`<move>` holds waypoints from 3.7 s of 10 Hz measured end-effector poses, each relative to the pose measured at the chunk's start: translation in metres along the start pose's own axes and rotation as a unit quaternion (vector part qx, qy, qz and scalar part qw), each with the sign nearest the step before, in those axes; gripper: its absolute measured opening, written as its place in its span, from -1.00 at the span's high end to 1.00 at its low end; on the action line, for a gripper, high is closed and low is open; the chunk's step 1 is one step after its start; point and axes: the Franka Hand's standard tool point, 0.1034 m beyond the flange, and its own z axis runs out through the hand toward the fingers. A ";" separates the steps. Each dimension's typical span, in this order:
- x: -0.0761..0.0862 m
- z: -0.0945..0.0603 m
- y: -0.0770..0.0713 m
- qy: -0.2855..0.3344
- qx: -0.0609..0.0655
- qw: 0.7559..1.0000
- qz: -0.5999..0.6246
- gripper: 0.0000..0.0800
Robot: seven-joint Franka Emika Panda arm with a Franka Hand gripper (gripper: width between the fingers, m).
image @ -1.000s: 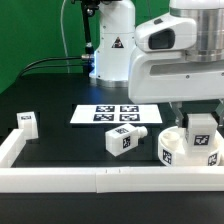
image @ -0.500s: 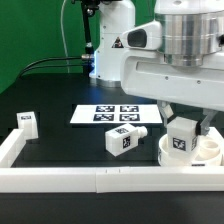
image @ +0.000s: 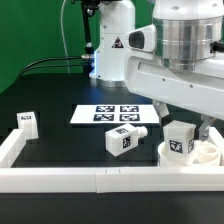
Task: Assemble stool
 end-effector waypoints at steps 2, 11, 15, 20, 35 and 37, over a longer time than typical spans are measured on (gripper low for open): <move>0.007 -0.020 0.001 0.003 0.015 1.000 -0.021 -0.57; 0.018 -0.038 0.022 0.005 0.029 0.996 -0.087 -0.62; 0.033 -0.025 0.066 -0.003 0.025 0.984 -0.178 -0.62; 0.049 -0.019 0.094 -0.044 0.041 0.987 -0.146 -0.62; 0.023 0.044 0.135 -0.443 0.023 0.896 0.003 -0.62; 0.024 0.046 0.136 -0.444 0.021 0.896 0.009 -0.62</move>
Offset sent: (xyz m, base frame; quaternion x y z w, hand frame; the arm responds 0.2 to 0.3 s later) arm -0.0136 -0.0374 0.0536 0.0534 -0.0132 -0.0707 0.9960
